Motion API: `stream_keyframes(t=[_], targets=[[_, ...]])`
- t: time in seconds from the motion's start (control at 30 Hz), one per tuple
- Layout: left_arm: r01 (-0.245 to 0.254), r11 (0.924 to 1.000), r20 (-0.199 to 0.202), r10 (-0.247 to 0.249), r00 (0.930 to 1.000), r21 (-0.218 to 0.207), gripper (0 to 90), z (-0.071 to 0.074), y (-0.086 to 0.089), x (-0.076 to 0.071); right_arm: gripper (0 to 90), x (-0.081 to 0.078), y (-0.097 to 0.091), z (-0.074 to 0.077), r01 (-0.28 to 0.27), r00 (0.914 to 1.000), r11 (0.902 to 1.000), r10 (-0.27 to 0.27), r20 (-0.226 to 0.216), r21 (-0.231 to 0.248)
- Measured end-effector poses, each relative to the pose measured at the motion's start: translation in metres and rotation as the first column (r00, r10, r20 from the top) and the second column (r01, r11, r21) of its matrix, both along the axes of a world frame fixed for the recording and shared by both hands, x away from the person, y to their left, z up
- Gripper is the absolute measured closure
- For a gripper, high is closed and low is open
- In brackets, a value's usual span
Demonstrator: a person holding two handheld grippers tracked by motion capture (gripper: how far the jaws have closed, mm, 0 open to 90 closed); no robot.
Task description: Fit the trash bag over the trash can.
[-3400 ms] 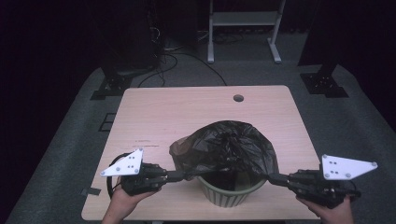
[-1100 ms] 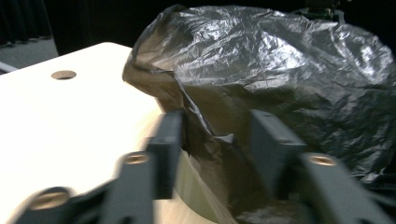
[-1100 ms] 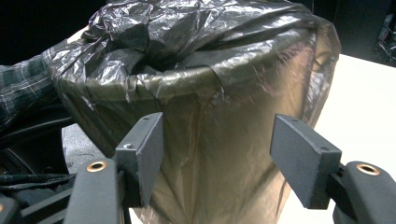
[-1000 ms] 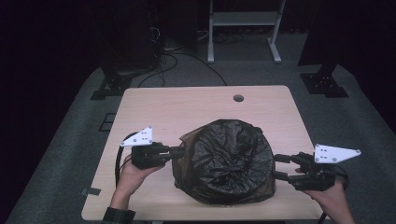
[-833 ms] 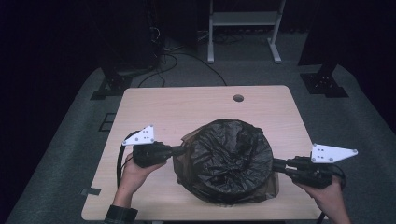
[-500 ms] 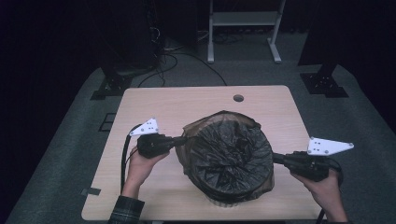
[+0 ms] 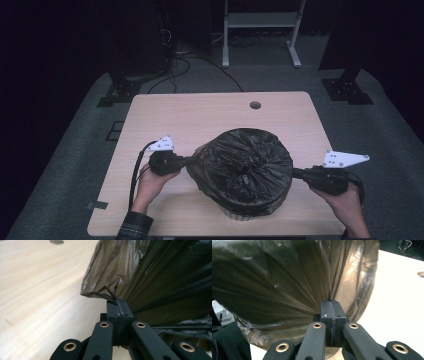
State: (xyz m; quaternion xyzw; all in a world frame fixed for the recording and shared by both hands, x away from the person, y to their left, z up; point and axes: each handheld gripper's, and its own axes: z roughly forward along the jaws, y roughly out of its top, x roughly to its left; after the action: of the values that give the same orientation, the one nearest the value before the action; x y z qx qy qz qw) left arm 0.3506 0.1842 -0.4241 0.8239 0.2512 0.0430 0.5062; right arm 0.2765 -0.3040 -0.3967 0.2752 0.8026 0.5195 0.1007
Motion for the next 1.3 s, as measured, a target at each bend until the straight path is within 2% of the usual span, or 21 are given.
stream_keyframes(t=[0.17, 0.47, 0.6, 0.7, 0.87, 0.93, 0.97, 1.03, 1.13, 1.17, 1.2, 1.23, 1.3], targets=[[0.007, 1.0000, -0.012, -0.007, 0.9999, 0.003, 89.6, -0.009, 0.011, -0.014, 90.0, -0.006, -0.005, -0.011, 0.005, 1.0000, 1.0000, -0.005, -0.002, 0.003], [0.039, 0.9991, -0.030, -0.038, 0.9988, 0.015, 89.7, -0.025, 0.020, -0.036, 90.0, -0.008, -0.005, -0.027, -0.004, 1.0000, 0.9992, 0.004, -0.006, -0.040], [0.046, 0.9981, -0.044, -0.045, 0.9980, 0.041, 89.6, -0.032, 0.021, -0.040, 90.0, -0.008, -0.005, -0.033, -0.007, 0.9999, 0.9984, 0.006, -0.015, -0.057], [0.035, 0.9941, -0.049, -0.030, 0.9983, 0.102, 89.6, -0.036, 0.021, -0.042, 90.0, -0.006, -0.005, -0.038, -0.005, 0.9996, 0.9966, 0.003, -0.027, -0.083], [0.031, 0.9871, -0.055, -0.022, 0.9982, 0.157, 89.6, -0.040, 0.021, -0.044, 90.0, -0.004, -0.002, -0.045, 0.001, 0.9988, 0.9907, -0.008, -0.049, -0.136], [0.017, 0.9874, -0.041, -0.010, 0.9991, 0.158, 87.4, -0.039, 0.023, -0.043, 88.9, -0.003, -0.001, -0.046, 0.005, 0.9988, 0.9871, -0.013, -0.048, -0.160], [0.004, 0.9893, -0.028, 0.000, 0.9996, 0.146, 78.0, -0.038, 0.024, -0.044, 74.3, -0.003, -0.001, -0.046, 0.007, 0.9991, 0.9878, -0.013, -0.039, -0.155], [-0.001, 0.9942, -0.007, 0.001, 1.0000, 0.108, 67.4, -0.031, 0.027, -0.045, 59.9, -0.005, -0.004, -0.041, 0.021, 0.9995, 0.9910, -0.024, -0.019, -0.132], [0.002, 0.9994, 0.048, -0.004, 0.9988, 0.034, 49.1, -0.016, 0.030, -0.048, 41.7, -0.009, -0.012, -0.032, 0.013, 0.9998, 0.9984, -0.012, 0.015, -0.055], [0.013, 0.9999, 0.071, -0.013, 0.9974, -0.006, 45.5, -0.010, 0.032, -0.049, 38.6, -0.009, -0.013, -0.029, 0.010, 0.9997, 0.9992, -0.009, 0.023, -0.039], [0.026, 0.9981, 0.093, -0.021, 0.9954, -0.055, 42.3, -0.001, 0.034, -0.051, 35.1, -0.010, -0.015, -0.026, -0.003, 0.9998, 0.9999, 0.003, 0.022, -0.013], [0.039, 0.9960, 0.106, -0.030, 0.9939, -0.081, 38.2, 0.004, 0.034, -0.052, 31.4, -0.011, -0.017, -0.022, -0.023, 0.9995, 0.9995, 0.022, 0.021, 0.023], [0.087, 0.9859, 0.138, -0.068, 0.9881, -0.143, 33.8, 0.017, 0.033, -0.055, 22.9, -0.011, -0.017, -0.017, -0.054, 0.9984, 0.9957, 0.052, 0.019, 0.075]])
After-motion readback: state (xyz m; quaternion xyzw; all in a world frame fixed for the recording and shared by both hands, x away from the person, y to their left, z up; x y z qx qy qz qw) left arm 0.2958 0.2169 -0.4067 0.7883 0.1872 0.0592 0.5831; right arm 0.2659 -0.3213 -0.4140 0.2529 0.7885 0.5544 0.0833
